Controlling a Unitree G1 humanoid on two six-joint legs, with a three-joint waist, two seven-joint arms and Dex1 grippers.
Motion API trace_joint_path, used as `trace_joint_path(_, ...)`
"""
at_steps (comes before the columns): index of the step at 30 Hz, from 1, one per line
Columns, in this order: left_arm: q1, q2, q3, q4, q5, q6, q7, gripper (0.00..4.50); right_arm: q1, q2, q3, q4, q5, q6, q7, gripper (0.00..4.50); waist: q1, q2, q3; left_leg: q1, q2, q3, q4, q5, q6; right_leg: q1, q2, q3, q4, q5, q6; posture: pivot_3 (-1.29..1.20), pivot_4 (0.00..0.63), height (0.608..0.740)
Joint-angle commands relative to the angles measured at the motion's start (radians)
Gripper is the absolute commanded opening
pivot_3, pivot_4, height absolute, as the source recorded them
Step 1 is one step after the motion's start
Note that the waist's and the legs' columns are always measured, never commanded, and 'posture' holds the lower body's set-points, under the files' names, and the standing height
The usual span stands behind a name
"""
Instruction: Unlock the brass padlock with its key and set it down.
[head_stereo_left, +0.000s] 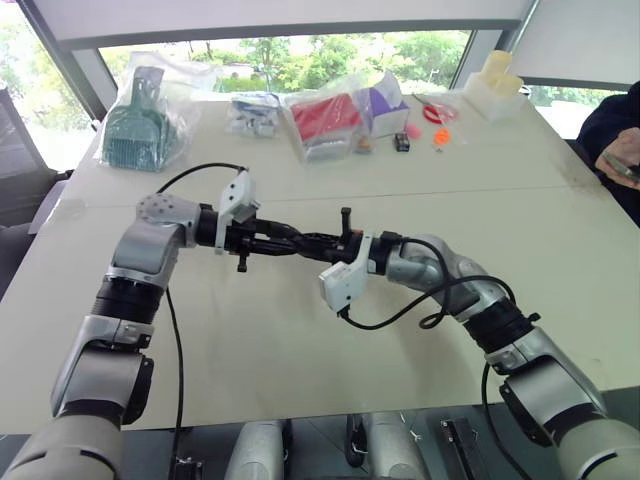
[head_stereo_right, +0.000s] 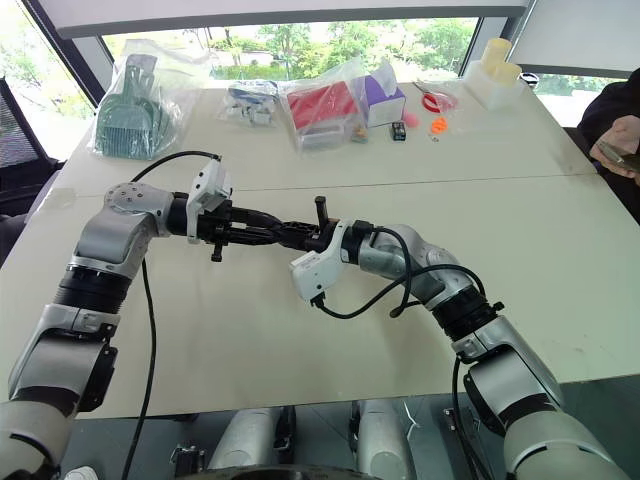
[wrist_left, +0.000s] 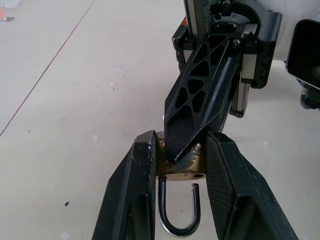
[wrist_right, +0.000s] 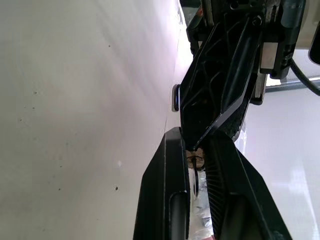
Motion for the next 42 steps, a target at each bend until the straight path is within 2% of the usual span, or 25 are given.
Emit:
trace_joint_path(1, -0.006, 0.007, -0.003, -0.038, -0.008, -0.002, -0.012, 0.77, -0.04, 0.012, -0.02, -0.014, 0.002, -0.014, -0.02, 0.03, 0.0, 0.0, 0.0, 0.0, 0.0, 0.0, 0.0, 0.0, 0.0, 0.0, 0.0, 0.0, 0.0, 0.0, 0.0, 0.0, 0.15, 0.74)
trace_joint_path(6, -0.003, 0.007, 0.003, -0.049, -0.014, 0.025, 0.004, 0.77, -0.038, 0.018, -0.021, -0.011, 0.011, -0.003, -0.014, 0.03, 0.0, 0.0, 0.0, 0.0, 0.0, 0.0, 0.0, 0.0, 0.0, 0.0, 0.0, 0.0, 0.0, 0.0, 0.0, 0.0, 0.15, 0.74)
trace_joint_path(8, -0.002, 0.016, 0.005, -0.06, -0.022, 0.055, 0.002, 1.81, -0.035, 0.018, -0.021, -0.013, 0.014, 0.002, -0.009, 0.0, 0.0, 0.0, 0.0, 0.0, 0.0, 0.0, 0.0, 0.0, 0.0, 0.0, 0.0, 0.0, 0.0, 0.0, 0.0, 0.0, 0.15, 0.74)
trace_joint_path(9, 0.0, 0.023, 0.004, -0.068, -0.024, 0.065, -0.002, 2.15, -0.034, 0.018, -0.021, -0.014, 0.014, 0.003, -0.008, 0.0, 0.0, 0.0, 0.0, 0.0, 0.0, 0.0, 0.0, 0.0, 0.0, 0.0, 0.0, 0.0, 0.0, 0.0, 0.0, 0.0, 0.15, 0.74)
trace_joint_path(13, 0.012, 0.047, 0.012, -0.109, -0.043, 0.1, -0.015, 4.08, -0.03, 0.02, -0.025, -0.014, 0.017, 0.009, -0.002, 0.0, -0.001, 0.0, 0.0, 0.0, 0.0, 0.0, 0.0, 0.0, 0.0, 0.0, 0.0, 0.0, 0.0, 0.0, 0.0, 0.0, 0.15, 0.74)
trace_joint_path(14, 0.014, 0.052, 0.018, -0.117, -0.048, 0.108, -0.015, 4.44, -0.03, 0.02, -0.025, -0.013, 0.017, 0.01, -0.002, 0.0, -0.002, 0.0, 0.0, 0.0, 0.0, 0.0, 0.0, 0.0, 0.0, 0.0, 0.0, 0.0, 0.0, 0.0, 0.0, 0.0, 0.15, 0.74)
trace_joint_path(23, 0.02, 0.097, 0.095, -0.161, -0.112, 0.163, 0.031, 4.44, -0.02, 0.017, -0.027, -0.016, 0.02, 0.022, -0.004, 0.0, -0.003, 0.0, 0.0, 0.0, 0.0, 0.0, 0.0, 0.0, 0.0, 0.0, 0.0, 0.0, 0.0, 0.0, 0.0, 0.0, 0.15, 0.74)
trace_joint_path(26, 0.032, 0.106, 0.111, -0.178, -0.129, 0.179, 0.046, 3.7, -0.017, 0.016, -0.028, -0.017, 0.022, 0.024, -0.003, 0.0, -0.003, 0.0, 0.0, 0.0, 0.0, 0.0, 0.0, 0.0, 0.0, 0.0, 0.0, 0.0, 0.0, 0.0, 0.0, 0.0, 0.15, 0.74)
trace_joint_path(32, 0.068, 0.095, 0.116, -0.205, -0.145, 0.178, 0.076, 0.99, -0.019, 0.017, -0.027, -0.017, 0.024, 0.025, -0.002, 0.0, -0.001, 0.0, 0.0, 0.0, 0.0, 0.0, 0.0, 0.0, -0.001, 0.0, 0.0, 0.0, 0.001, 0.0, 0.0, 0.0, 0.15, 0.74)
trace_joint_path(34, 0.081, 0.093, 0.119, -0.211, -0.162, 0.187, 0.076, 0.22, -0.02, 0.015, -0.026, -0.017, 0.023, 0.024, -0.002, 0.0, -0.002, 0.0, 0.0, 0.0, 0.0, 0.0, 0.0, 0.001, -0.001, 0.0, 0.0, 0.0, 0.001, 0.0, 0.0, 0.0, 0.15, 0.74)
trace_joint_path(35, 0.089, 0.095, 0.116, -0.213, -0.161, 0.184, 0.075, 0.01, -0.021, 0.014, -0.026, -0.017, 0.023, 0.024, -0.001, 0.0, -0.002, 0.0, 0.0, 0.0, 0.0, 0.0, 0.0, 0.001, -0.001, 0.0, 0.0, 0.0, 0.001, 0.0, 0.0, 0.0, 0.15, 0.74)
trace_joint_path(42, 0.135, 0.117, 0.078, -0.205, -0.112, 0.153, 0.083, 0.01, -0.019, 0.012, -0.025, -0.025, 0.025, 0.027, 0.008, 0.0, -0.002, 0.0, 0.0, 0.0, 0.0, 0.0, 0.0, 0.001, -0.001, 0.0, 0.0, 0.0, 0.001, 0.0, 0.0, 0.0, 0.15, 0.74)
